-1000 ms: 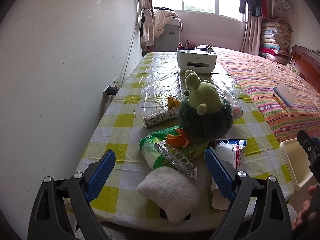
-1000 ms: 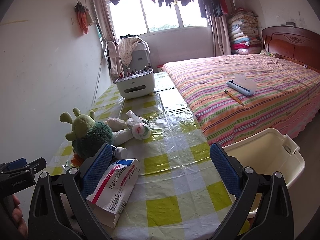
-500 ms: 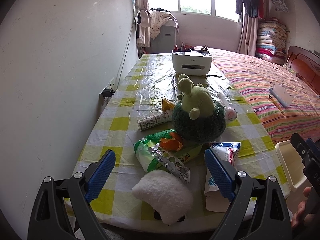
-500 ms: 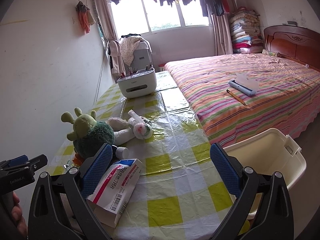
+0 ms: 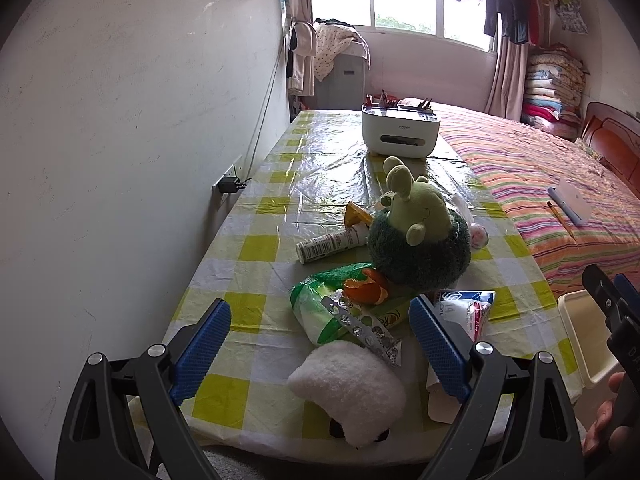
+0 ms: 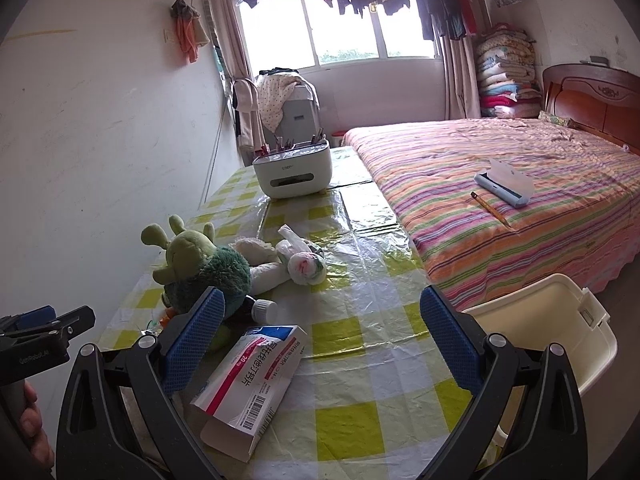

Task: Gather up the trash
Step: 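Move both tools toward the cluttered table, approaching the green plush toy, then grasp the green plush toy with the right tool while the left tool approaches the white fluffy cloth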

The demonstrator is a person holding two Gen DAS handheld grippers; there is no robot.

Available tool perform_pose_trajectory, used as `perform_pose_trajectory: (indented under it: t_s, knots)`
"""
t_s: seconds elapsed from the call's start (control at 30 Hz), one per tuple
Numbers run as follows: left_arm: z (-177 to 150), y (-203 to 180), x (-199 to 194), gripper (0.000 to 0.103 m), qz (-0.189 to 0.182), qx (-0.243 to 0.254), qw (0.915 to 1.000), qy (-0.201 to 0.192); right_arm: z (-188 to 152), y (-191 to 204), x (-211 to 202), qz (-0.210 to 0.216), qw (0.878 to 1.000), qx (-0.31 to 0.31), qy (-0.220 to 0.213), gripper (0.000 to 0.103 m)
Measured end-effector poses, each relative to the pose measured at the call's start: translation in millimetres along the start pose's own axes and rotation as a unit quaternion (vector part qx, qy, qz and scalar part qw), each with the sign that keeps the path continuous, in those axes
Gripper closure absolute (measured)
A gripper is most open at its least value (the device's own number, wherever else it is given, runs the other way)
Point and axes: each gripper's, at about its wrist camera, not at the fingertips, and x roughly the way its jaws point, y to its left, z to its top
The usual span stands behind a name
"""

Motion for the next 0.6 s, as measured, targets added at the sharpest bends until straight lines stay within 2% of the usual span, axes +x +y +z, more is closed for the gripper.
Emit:
perform_pose_trajectory:
  t_s: [0.6]
  knots:
    - [-6.1, 6.6, 5.8, 0.015, 0.000, 0.002, 0.9999, 0.011, 5.1, 14.8, 8.3, 0.013, 1.000, -0.014, 0.002, 0.006]
